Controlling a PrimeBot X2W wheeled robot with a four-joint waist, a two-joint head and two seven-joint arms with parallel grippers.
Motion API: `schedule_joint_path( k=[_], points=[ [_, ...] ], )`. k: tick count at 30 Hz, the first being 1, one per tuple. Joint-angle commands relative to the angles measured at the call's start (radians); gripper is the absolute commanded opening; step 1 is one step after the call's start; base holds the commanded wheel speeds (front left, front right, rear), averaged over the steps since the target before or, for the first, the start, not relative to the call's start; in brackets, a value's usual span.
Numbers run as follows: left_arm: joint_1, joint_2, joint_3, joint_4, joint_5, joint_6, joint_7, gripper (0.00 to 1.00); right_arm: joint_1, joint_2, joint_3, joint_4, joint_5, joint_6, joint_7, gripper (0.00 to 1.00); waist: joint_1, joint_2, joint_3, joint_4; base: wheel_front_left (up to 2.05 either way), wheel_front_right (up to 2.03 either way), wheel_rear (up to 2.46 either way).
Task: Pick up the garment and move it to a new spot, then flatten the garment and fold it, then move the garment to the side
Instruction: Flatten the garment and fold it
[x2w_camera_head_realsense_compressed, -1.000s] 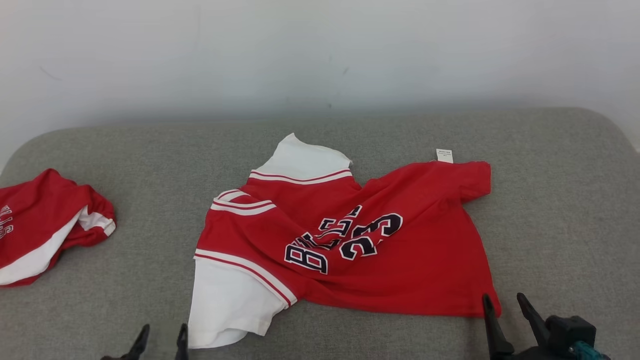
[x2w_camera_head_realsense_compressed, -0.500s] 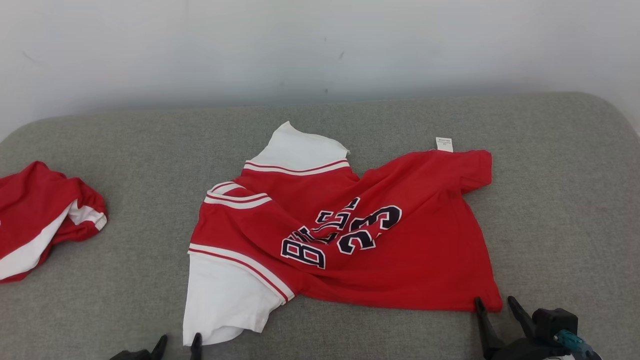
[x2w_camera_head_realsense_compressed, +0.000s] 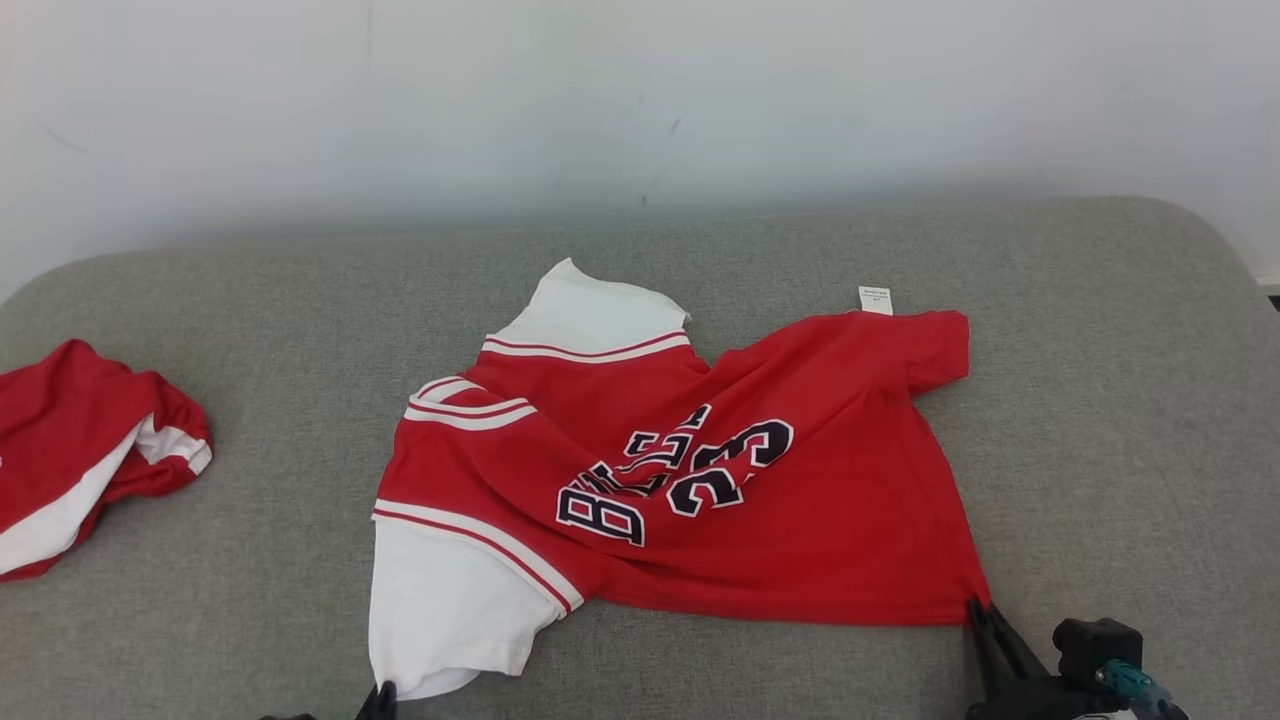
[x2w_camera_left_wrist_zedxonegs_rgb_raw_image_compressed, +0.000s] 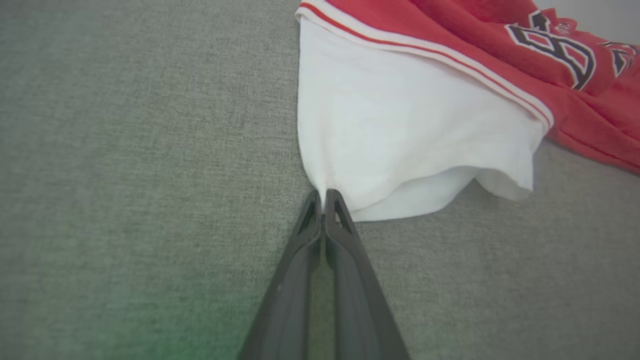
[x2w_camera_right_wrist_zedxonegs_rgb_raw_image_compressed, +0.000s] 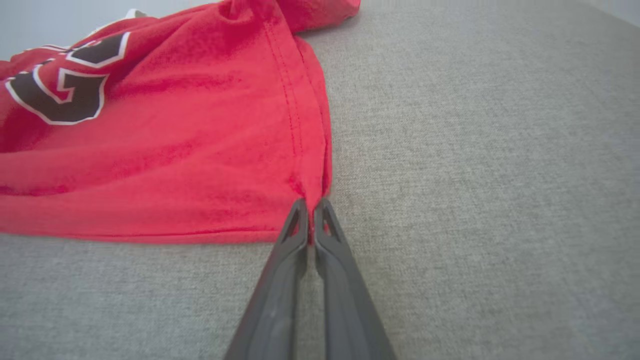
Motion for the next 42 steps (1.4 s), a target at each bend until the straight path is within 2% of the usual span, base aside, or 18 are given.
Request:
schedule_joint_path(
  k=[1,5,11,14,18,22,24,25,28,36,42],
  points=[
    [-0.008,-0.001,-0.004,0.008,0.005,-0.001,-0.002,0.0,-0.008,-0.006,0.002,0.001,0.007,-0.002,-0.007,0.0,0.0,0.0,-0.004,-0.001,0.0,0.0,0.0],
    [-0.006,0.009,0.017,-0.03,0.013,0.001,-0.01,0.0,0.011,-0.01,0.008,-0.025,0.016,-0.002,-0.014,0.0,0.0,0.0,-0.016,0.002,0.0,0.0,0.0],
    [0.013,0.037,0.083,-0.21,0.044,0.029,-0.011,0.0,0.011,-0.021,0.015,-0.147,0.049,-0.002,-0.017,0.0,0.0,0.0,-0.007,-0.009,0.0,0.0,0.0],
    [-0.033,0.061,0.097,-0.306,0.06,0.035,-0.009,0.0,-0.03,-0.037,0.029,-0.223,0.063,-0.002,-0.012,0.0,0.0,0.0,0.011,-0.015,0.0,0.0,0.0],
    [-0.154,0.117,0.098,-0.413,0.064,0.025,0.062,0.0,-0.139,-0.08,0.055,-0.308,0.083,-0.002,0.039,0.0,0.0,0.0,0.061,-0.026,0.0,0.0,0.0],
    [-0.364,0.17,0.087,-0.481,0.05,0.008,0.168,0.0,-0.326,-0.121,0.074,-0.357,0.104,-0.002,0.103,0.0,0.0,0.0,0.146,-0.035,0.0,0.0,0.0],
    [-0.487,0.194,0.077,-0.481,0.029,0.001,0.22,0.0,-0.44,-0.138,0.082,-0.359,0.12,-0.002,0.134,0.0,0.0,0.0,0.193,-0.039,0.0,0.0,0.0],
    [-0.487,0.194,0.077,-0.481,0.029,0.001,0.22,0.0,-0.44,-0.138,0.082,-0.359,0.12,-0.002,0.134,0.0,0.0,0.0,0.193,-0.039,0.0,0.0,0.0],
    [-0.691,0.227,0.06,-0.459,0.004,-0.006,0.279,0.0,-0.627,-0.156,0.098,-0.343,0.147,-0.002,0.18,0.0,0.0,0.0,0.275,-0.047,0.0,0.0,0.0],
    [-1.212,0.264,-0.001,-0.323,-0.023,-0.006,0.336,0.0,-1.109,-0.185,0.149,-0.209,0.209,-0.002,0.28,0.0,0.0,0.0,0.457,-0.067,0.0,0.0,0.0],
    [-1.546,0.258,-0.058,-0.211,-0.025,-0.006,0.329,0.0,-1.409,-0.179,0.147,-0.085,0.219,-0.002,0.314,0.0,0.0,0.0,0.545,-0.081,0.0,0.0,0.0]
  ],
)
